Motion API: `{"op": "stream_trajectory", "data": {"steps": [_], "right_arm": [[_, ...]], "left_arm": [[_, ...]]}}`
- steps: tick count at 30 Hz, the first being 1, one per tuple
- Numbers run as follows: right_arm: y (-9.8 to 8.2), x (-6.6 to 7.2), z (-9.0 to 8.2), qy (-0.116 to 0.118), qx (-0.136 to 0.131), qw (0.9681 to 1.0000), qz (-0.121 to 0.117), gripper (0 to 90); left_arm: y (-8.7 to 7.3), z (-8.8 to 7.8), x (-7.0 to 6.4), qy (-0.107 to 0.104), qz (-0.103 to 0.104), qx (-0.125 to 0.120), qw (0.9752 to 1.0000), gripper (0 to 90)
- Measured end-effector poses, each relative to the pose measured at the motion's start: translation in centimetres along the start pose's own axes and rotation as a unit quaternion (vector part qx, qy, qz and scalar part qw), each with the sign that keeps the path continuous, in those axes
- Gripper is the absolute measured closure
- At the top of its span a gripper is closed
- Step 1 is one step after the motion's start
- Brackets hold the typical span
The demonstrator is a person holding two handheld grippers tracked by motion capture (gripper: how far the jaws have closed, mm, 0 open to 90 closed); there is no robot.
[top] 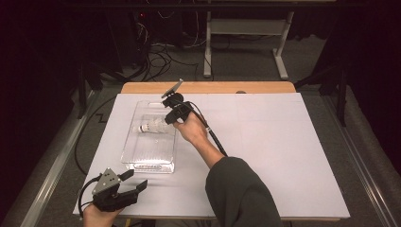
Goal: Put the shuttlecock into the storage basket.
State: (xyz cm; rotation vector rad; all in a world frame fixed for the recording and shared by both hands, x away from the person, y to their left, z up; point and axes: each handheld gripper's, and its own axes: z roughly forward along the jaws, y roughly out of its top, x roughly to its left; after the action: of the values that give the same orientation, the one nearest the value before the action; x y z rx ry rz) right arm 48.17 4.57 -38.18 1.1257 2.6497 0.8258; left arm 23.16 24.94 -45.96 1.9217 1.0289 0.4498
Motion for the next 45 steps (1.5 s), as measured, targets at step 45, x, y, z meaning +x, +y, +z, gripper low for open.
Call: {"op": "stream_trajectory", "data": {"steps": [45], "right_arm": [[-4.1,-3.9,-3.3,-0.006,-0.065,0.9974,0.03,57.5]], "left_arm": [[0.0,0.2,0.2,0.004,-0.011,0.0,0.9999,35.1]]}}
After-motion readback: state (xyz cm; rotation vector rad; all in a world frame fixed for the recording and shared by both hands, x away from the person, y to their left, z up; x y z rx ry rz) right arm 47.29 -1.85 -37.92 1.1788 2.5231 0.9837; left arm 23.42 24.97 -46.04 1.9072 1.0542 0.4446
